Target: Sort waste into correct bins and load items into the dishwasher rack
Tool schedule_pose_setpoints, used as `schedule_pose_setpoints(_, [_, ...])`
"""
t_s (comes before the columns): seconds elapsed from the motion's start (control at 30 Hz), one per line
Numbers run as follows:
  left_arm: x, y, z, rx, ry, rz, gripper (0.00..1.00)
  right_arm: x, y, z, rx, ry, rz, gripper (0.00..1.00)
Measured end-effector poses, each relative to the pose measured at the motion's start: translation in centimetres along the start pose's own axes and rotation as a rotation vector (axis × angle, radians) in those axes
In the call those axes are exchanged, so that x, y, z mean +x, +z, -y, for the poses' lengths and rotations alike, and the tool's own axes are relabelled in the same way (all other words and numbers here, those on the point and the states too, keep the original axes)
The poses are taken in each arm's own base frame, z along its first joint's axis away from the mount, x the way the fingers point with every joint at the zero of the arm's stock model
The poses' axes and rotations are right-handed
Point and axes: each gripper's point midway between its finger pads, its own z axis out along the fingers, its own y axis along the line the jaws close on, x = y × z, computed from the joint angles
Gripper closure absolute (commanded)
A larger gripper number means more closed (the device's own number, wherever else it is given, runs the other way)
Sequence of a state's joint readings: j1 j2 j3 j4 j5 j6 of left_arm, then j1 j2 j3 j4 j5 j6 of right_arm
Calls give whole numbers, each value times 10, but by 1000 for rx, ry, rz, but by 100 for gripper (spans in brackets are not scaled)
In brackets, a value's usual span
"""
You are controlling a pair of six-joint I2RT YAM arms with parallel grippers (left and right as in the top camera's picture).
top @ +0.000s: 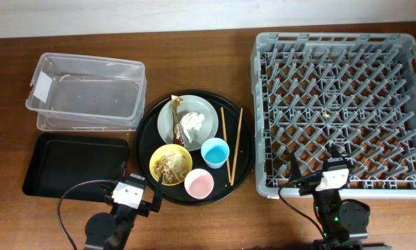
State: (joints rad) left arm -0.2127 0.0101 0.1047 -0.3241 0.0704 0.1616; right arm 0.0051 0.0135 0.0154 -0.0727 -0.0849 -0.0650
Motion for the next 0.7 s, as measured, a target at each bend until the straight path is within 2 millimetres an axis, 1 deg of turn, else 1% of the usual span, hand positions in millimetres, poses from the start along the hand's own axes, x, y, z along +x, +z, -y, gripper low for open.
schedule_pose_setpoints(0.5, [0,0,0,0,0,0,1,0,0,0,0,0,0,1])
schedule_pose_setpoints(0.6, [-2,0,9,52,1,13,1,0,0,0,0,1,0,1])
schedule_pose_setpoints(0.7, [-3,0,12,72,1,18,1,0,0,0,0,1,0,1])
